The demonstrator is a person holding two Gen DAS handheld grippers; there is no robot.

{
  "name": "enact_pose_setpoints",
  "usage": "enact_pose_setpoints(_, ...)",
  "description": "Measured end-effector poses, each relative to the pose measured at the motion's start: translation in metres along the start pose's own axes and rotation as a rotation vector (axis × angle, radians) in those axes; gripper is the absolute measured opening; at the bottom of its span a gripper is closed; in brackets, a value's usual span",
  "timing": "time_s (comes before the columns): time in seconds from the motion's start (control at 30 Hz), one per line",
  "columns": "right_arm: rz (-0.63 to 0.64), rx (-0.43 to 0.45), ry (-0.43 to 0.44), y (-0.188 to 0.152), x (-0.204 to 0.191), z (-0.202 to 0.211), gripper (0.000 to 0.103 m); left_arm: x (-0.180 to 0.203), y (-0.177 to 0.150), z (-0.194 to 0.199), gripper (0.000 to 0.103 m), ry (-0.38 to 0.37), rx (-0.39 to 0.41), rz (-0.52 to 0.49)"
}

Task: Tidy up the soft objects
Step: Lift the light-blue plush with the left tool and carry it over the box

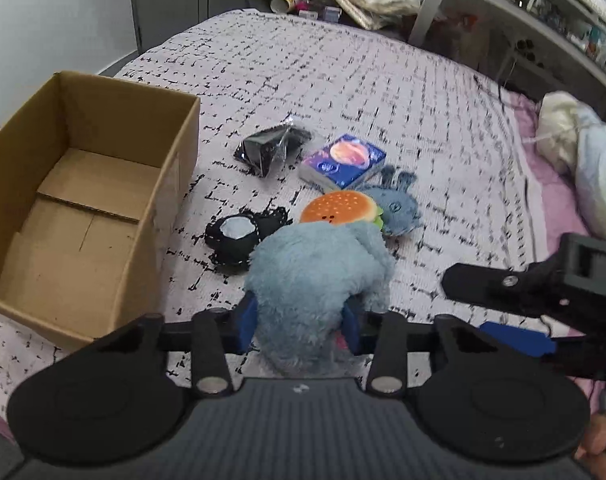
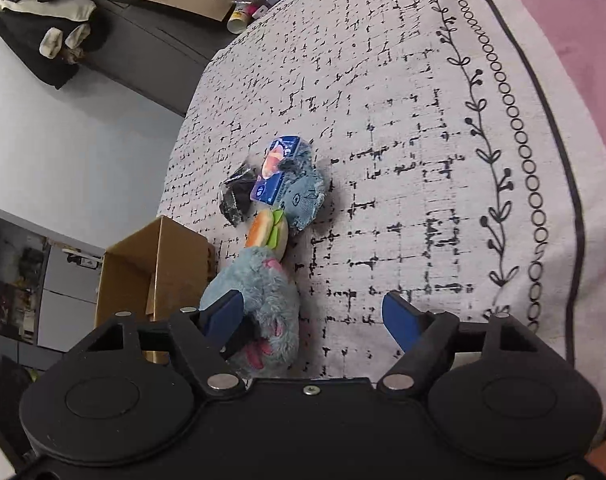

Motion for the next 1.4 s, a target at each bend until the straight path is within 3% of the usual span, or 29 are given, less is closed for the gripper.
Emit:
enact_pose_setpoints(0.3,0.027,-0.015,0.038,-0.010,-0.010,-0.001,0.074,-0.005,0.007,0.021,0.037,-0.139,0.027,0.096)
enact_pose_setpoints(0.4,0.020,-0.024,0.070,-0.011,-0.013,-0.001,0.068,-0.006,0.011,0.031,0.036,-0.179,0.032,0.125)
enact_pose_setpoints(0.5,0.023,-0.040,0.126,-0.015,-0.020,0.001,0.057,-0.011,0.013,0.038,0.036,-0.190,0.038,0.142)
enact_pose_setpoints(0.53,0.031,-0.043,0.143,-0.016,-0.024,0.002,0.049,-0.012,0.013,0.040,0.036,-0.195,0.038,0.151)
enact_pose_setpoints(0.57,0.039,-0.051,0.172,-0.018,-0.029,0.003,0.034,-0.014,0.014,0.042,0.036,-0.197,0.040,0.155)
enact_pose_setpoints(0.6,0.041,-0.064,0.205,-0.020,-0.034,0.004,0.027,-0.016,0.014,0.044,0.036,-0.198,0.041,0.158)
enact_pose_setpoints(0.67,0.067,-0.057,0.227,-0.024,-0.042,0.008,0.024,-0.021,0.015,0.049,0.036,-0.202,0.050,0.170)
enact_pose_setpoints(0.93,0.153,-0.044,0.265,-0.035,-0.072,0.016,0.018,-0.044,0.022,0.069,0.036,-0.193,0.085,0.192)
enact_pose_setpoints(1.4,0.205,-0.030,0.310,-0.056,-0.127,0.008,0.015,-0.077,0.030,0.105,0.037,-0.092,0.210,0.080)
Point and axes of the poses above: each gripper's, at about its wrist camera, not at the fingertips, and z roughly against the way its jaws point, x to its right, y to its top, the point moved 7 cm from there along -z, roughly the way its jaws point, and after that the axes turned 11 degrees about -z, right-handed, at the moved point
